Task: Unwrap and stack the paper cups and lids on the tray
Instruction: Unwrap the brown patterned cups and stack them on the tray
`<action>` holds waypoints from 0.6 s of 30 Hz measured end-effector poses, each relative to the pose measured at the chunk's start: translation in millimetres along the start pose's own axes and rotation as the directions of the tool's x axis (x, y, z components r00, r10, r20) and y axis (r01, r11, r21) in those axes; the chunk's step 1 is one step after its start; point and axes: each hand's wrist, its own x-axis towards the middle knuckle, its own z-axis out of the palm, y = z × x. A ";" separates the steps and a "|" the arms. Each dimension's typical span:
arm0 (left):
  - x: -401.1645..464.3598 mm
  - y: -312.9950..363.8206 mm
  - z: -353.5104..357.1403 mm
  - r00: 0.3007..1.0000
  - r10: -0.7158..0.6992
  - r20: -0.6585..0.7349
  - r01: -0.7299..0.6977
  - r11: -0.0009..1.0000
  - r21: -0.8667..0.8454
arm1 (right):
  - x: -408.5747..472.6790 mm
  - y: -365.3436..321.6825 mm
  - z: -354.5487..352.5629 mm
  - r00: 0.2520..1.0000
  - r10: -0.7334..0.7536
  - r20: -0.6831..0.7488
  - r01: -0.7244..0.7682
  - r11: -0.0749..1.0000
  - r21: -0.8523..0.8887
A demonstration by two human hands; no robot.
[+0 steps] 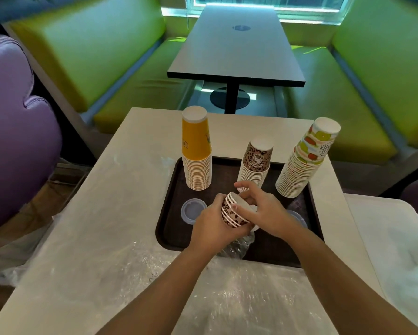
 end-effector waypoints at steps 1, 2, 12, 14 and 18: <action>-1.0 -0.1 -0.6 1.000 0.009 -0.008 -0.009 1.000 0.000 | -0.3 -0.5 -0.8 1.000 -0.002 -0.007 0.002 1.000 0.029; -2.0 -0.2 -1.0 1.000 0.017 -0.017 -0.017 1.000 -0.002 | -0.8 -1.5 -1.4 1.000 -0.004 -0.010 0.005 0.999 0.052; -0.1 -3.2 -5.6 1.000 0.001 0.018 -0.001 1.000 0.024 | 0.3 -4.5 -16.2 0.990 -0.134 0.054 0.130 0.989 0.067; -0.3 -4.0 -5.7 1.000 0.005 0.020 -0.005 1.000 0.010 | 0.5 -6.9 -23.7 0.964 -0.176 0.200 0.193 0.979 -0.068; -0.3 -6.7 -4.0 0.999 0.037 0.025 -0.037 0.999 0.006 | 1.5 -18.0 -35.6 0.908 -0.237 0.346 0.371 0.839 -0.398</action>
